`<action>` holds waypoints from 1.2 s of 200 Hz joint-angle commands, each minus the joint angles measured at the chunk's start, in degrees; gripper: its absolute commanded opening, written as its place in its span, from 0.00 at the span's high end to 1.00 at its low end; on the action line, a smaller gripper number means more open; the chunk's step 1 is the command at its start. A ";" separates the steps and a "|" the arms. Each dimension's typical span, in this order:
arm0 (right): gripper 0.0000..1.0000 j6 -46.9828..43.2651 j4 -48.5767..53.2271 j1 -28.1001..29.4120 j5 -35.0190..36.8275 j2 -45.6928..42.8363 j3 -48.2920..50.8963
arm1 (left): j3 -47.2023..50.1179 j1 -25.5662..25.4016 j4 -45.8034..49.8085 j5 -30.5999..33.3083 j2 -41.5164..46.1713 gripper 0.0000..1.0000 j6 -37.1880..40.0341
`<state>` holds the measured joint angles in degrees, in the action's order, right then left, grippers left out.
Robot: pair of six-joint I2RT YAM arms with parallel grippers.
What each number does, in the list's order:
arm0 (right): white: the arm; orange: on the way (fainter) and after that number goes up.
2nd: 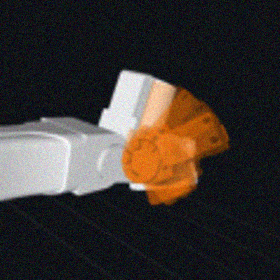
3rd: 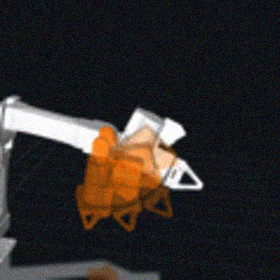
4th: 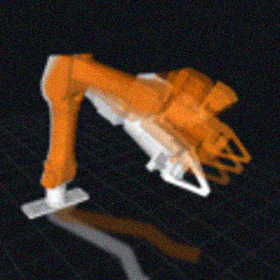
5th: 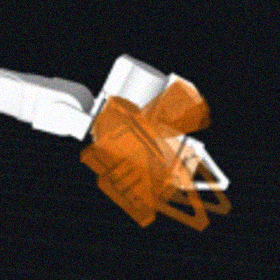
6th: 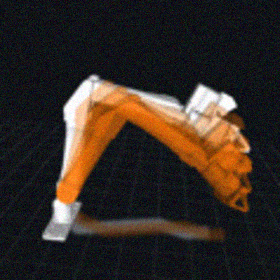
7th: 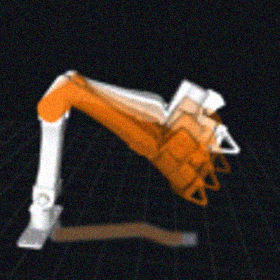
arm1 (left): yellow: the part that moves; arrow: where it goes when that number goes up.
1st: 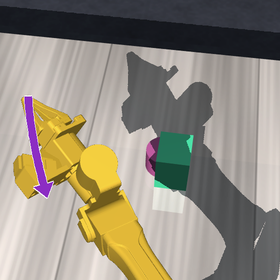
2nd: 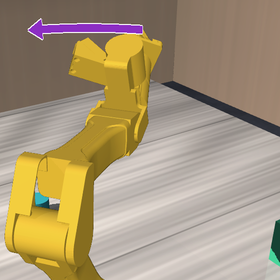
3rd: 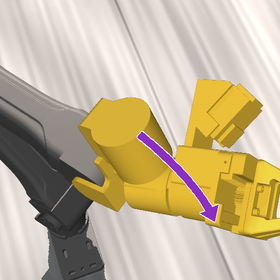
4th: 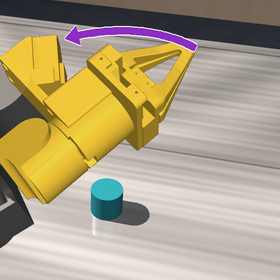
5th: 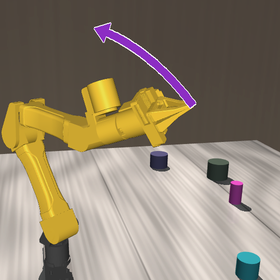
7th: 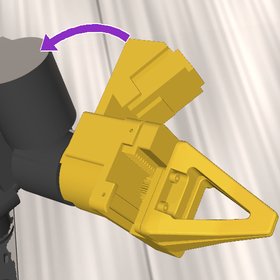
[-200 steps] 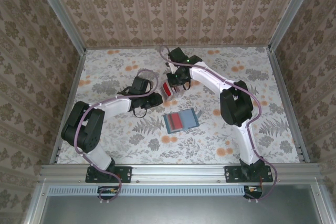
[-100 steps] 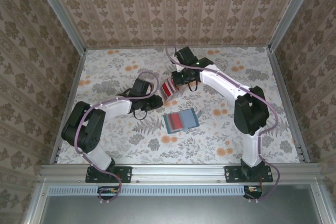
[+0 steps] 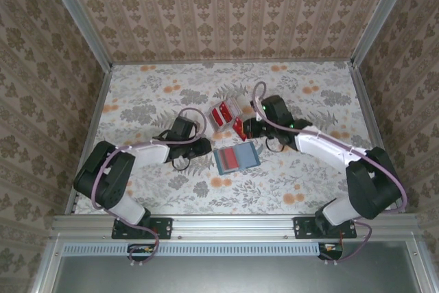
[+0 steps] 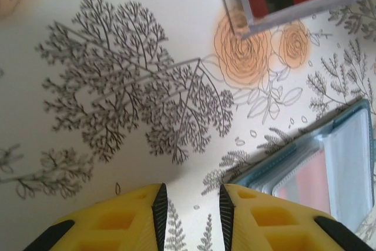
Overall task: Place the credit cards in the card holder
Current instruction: Insert the credit card into the card slot.
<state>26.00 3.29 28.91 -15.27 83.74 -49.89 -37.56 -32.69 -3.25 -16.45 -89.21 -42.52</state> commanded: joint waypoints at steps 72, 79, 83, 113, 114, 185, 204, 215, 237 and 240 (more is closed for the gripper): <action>1.00 13.11 -21.87 0.01 -9.62 -3.19 19.60 | 0.29 -6.08 -1.38 3.00 1.12 0.69 -1.75; 1.00 13.27 -21.91 0.05 -9.59 -3.31 19.82 | 0.39 -6.32 -1.92 2.91 0.60 0.69 -2.19; 1.00 13.29 -22.00 0.02 -9.63 -3.48 19.91 | 0.49 -6.41 -2.20 2.84 0.36 0.69 -2.42; 1.00 13.19 -21.24 0.03 -8.20 -7.22 20.75 | 0.38 -7.25 -2.49 3.00 -0.62 0.69 -2.87; 1.00 13.11 -21.06 0.02 -8.11 -7.34 20.73 | 0.38 -7.28 -2.52 3.04 -0.66 0.69 -2.89; 1.00 13.01 -22.99 0.06 -10.23 -0.19 19.83 | 0.55 -7.31 -1.60 3.78 -1.06 0.69 -2.76; 1.00 13.24 -23.99 0.11 -11.14 1.52 19.58 | 0.78 -7.32 -1.68 3.93 -1.12 0.70 -2.84; 1.00 12.97 -23.88 0.15 -11.13 2.27 19.39 | 0.82 -7.37 -1.69 4.05 -1.14 0.70 -2.85; 1.00 12.28 -23.70 0.14 -11.20 3.41 19.47 | 0.88 -7.47 -1.68 4.10 -1.42 0.69 -2.90; 1.00 12.28 -23.72 0.10 -11.20 3.58 19.48 | 0.83 -7.48 -1.68 4.14 -1.59 0.70 -2.90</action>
<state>38.83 -19.73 28.91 -24.93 85.69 -29.71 -36.29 -39.83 -5.65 -13.41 -89.52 -44.49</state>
